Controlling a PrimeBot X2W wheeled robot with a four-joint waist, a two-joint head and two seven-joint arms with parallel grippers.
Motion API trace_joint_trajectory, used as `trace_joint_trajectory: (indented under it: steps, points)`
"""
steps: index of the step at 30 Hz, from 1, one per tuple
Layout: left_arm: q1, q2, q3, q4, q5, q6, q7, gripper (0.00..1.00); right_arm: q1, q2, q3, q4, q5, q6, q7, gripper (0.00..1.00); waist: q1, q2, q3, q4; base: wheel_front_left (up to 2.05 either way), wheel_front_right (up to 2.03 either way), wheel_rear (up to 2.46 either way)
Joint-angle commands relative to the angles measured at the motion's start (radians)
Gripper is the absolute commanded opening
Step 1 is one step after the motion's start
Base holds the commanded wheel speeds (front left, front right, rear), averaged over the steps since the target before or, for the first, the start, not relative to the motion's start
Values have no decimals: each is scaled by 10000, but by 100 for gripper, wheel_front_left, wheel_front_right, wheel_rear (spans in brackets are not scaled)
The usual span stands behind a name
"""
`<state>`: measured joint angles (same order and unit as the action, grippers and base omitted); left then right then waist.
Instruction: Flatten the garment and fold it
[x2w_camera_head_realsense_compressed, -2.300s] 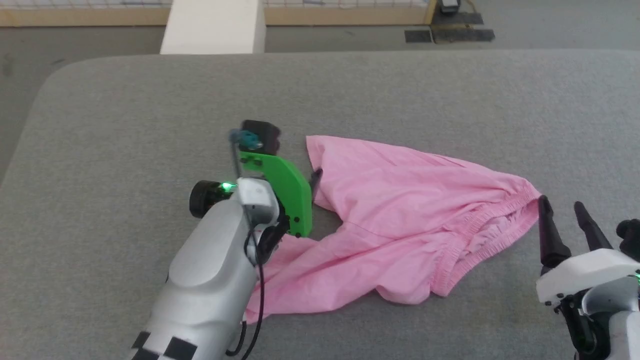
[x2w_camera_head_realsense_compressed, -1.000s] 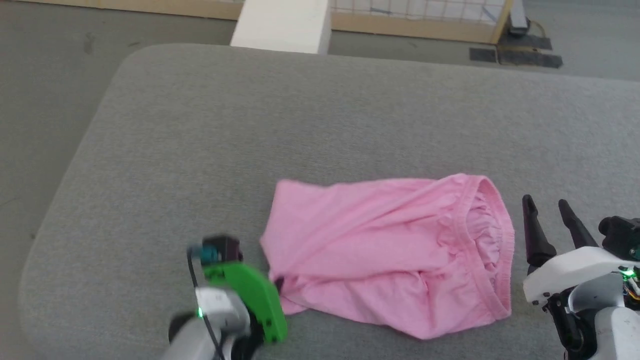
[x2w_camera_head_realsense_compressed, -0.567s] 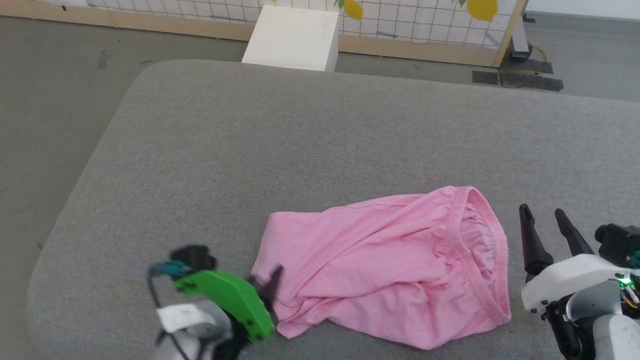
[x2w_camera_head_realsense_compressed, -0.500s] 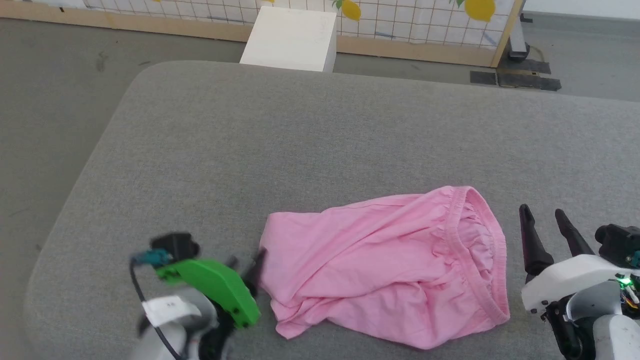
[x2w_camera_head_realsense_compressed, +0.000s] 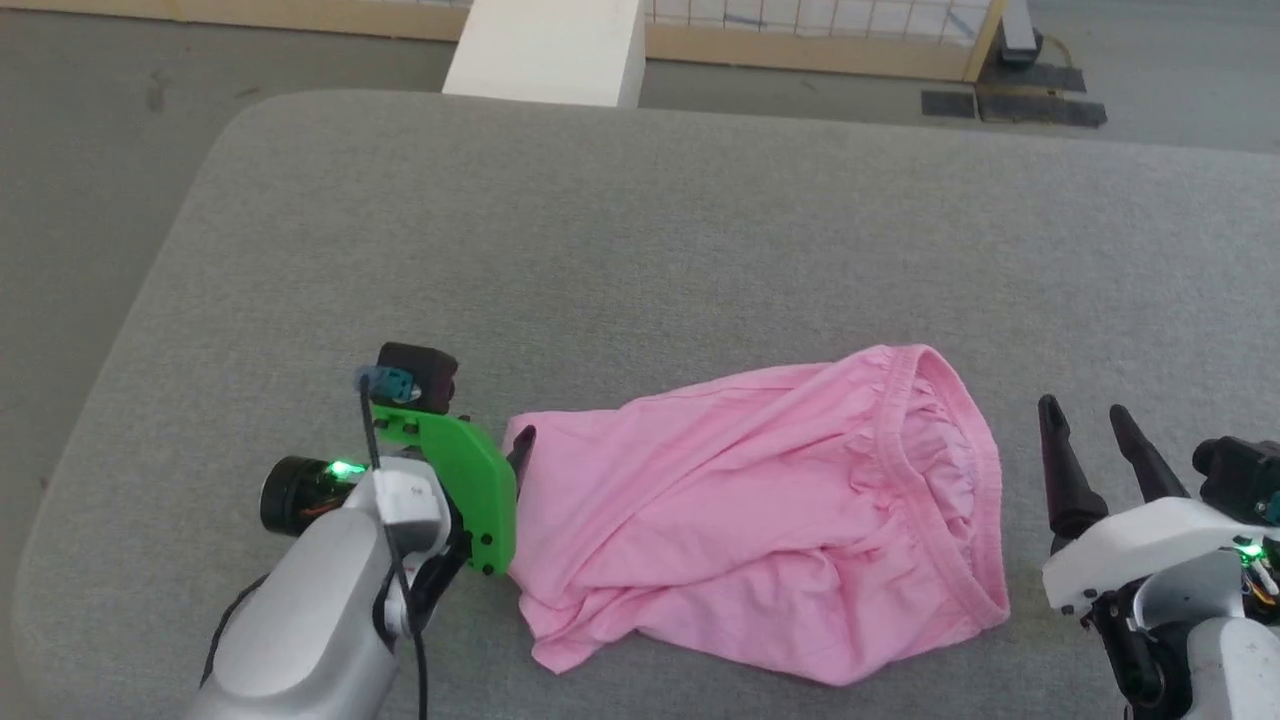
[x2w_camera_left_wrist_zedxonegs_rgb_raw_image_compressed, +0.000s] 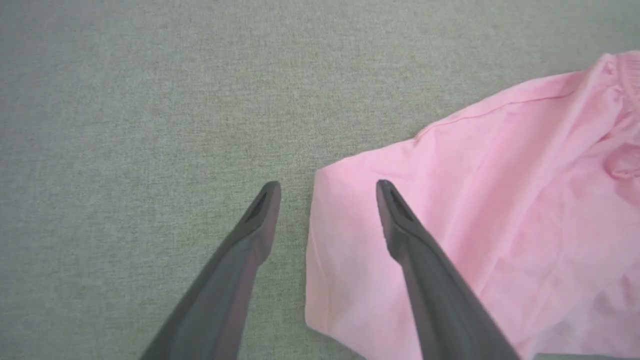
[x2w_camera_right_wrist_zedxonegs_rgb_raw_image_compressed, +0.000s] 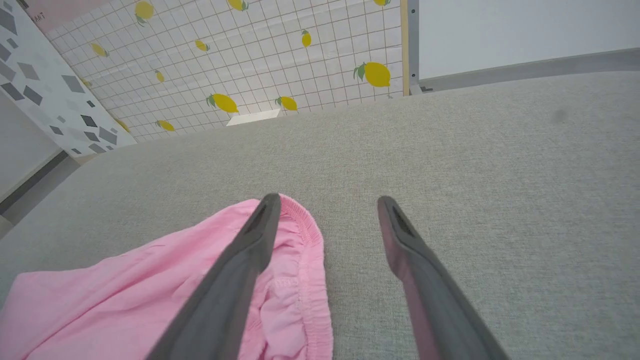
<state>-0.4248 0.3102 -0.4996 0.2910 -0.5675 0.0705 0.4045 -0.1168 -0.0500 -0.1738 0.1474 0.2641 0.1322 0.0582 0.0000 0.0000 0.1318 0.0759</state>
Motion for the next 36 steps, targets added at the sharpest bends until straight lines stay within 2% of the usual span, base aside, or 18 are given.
trace_joint_trajectory:
  steps: [1,9,10,11,15,20,25,26,28,36]
  points:
    - [-298,-108,-3,253,100,-57,-25,100,-175,-3,-5,-61,14,-15,-31,100,0,0,234,-194,0,0,0]
    - [-883,-513,20,1873,-90,43,138,100,-327,-3,-56,-201,-27,-15,-26,100,0,0,691,-403,0,0,0]
    - [-909,-573,46,2011,-139,65,119,45,-339,-3,-60,-217,-28,-15,-29,100,0,0,724,-407,0,0,0]
    - [-915,-627,54,2097,-185,45,88,0,-346,-3,-63,-225,-31,-15,-31,100,0,0,740,-407,0,0,0]
    - [-804,-866,272,2195,-544,-80,-299,0,-388,-3,-11,-248,-114,-15,28,100,0,0,761,-354,0,0,0]
    - [-329,-1090,895,1482,-942,11,-1645,0,-581,-3,593,-370,-462,-15,603,100,0,0,677,-242,0,0,0]
    - [416,-1228,1036,425,-1124,107,-2221,0,-1162,-3,1528,-193,-651,-15,2474,100,0,0,734,-67,0,0,0]
    - [605,-1289,1024,58,-1164,147,-2305,0,-1501,-22,1790,13,-1044,-15,3418,100,0,0,829,26,0,0,0]
    - [710,-1316,977,-224,-1153,192,-2320,0,-1903,-34,1942,191,-1371,-15,4164,100,0,0,944,119,0,0,0]
    - [732,-1496,762,-776,-1148,219,-2315,0,-2976,-182,2201,1188,-2080,-15,5588,100,0,0,1371,546,0,0,0]
